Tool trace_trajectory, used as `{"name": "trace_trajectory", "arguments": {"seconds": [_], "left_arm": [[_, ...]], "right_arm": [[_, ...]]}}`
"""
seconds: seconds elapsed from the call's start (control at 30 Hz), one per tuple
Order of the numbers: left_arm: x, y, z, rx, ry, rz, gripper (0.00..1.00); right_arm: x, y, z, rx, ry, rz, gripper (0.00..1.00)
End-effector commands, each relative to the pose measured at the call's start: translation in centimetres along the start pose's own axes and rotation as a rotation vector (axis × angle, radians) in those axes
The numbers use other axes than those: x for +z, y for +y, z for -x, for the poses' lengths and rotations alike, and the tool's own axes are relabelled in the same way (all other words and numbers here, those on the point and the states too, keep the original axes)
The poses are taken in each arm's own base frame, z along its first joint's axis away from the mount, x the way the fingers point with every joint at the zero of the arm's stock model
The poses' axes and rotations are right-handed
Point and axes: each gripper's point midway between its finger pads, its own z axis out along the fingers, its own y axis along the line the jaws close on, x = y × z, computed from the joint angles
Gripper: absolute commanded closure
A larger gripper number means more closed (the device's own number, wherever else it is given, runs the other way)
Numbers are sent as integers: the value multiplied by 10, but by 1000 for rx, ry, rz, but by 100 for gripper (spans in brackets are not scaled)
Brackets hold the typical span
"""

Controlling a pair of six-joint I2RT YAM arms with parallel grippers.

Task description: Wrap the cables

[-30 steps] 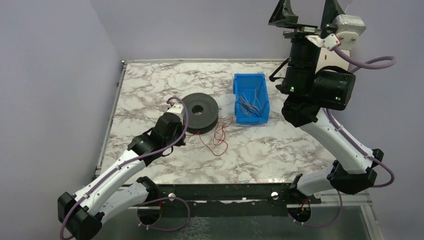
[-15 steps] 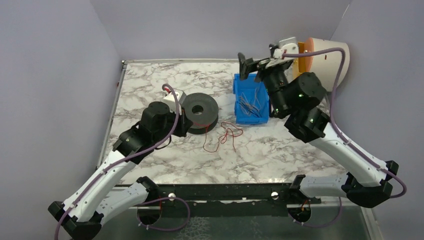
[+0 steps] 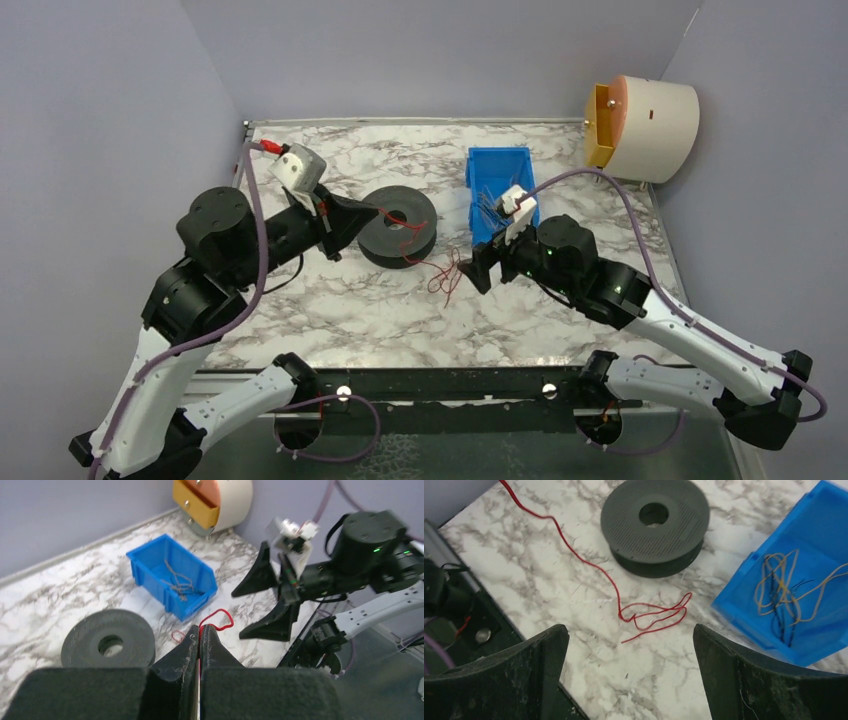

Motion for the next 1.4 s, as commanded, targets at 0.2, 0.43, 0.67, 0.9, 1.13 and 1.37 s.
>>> {"name": "trace_trajectory", "arguments": {"seconds": [0.2, 0.43, 0.67, 0.9, 1.13, 1.37], "left_arm": [[-39, -60, 78, 99, -165, -253, 100], [-61, -82, 109, 99, -254, -338, 100], [-71, -88, 127, 88, -316, -349, 100], [-77, -94, 138, 79, -351, -371, 100], [-81, -97, 144, 84, -368, -383, 100], [-83, -100, 148, 86, -381, -395, 100]], "right_arm": [[-2, 61, -28, 103, -1, 345, 0], [10, 96, -35, 48, -88, 571, 0], [24, 126, -47, 40, -115, 759, 2], [38, 139, -77, 51, -55, 832, 6], [45, 137, -114, 70, 50, 828, 13], [66, 116, -142, 100, 101, 662, 17]]}}
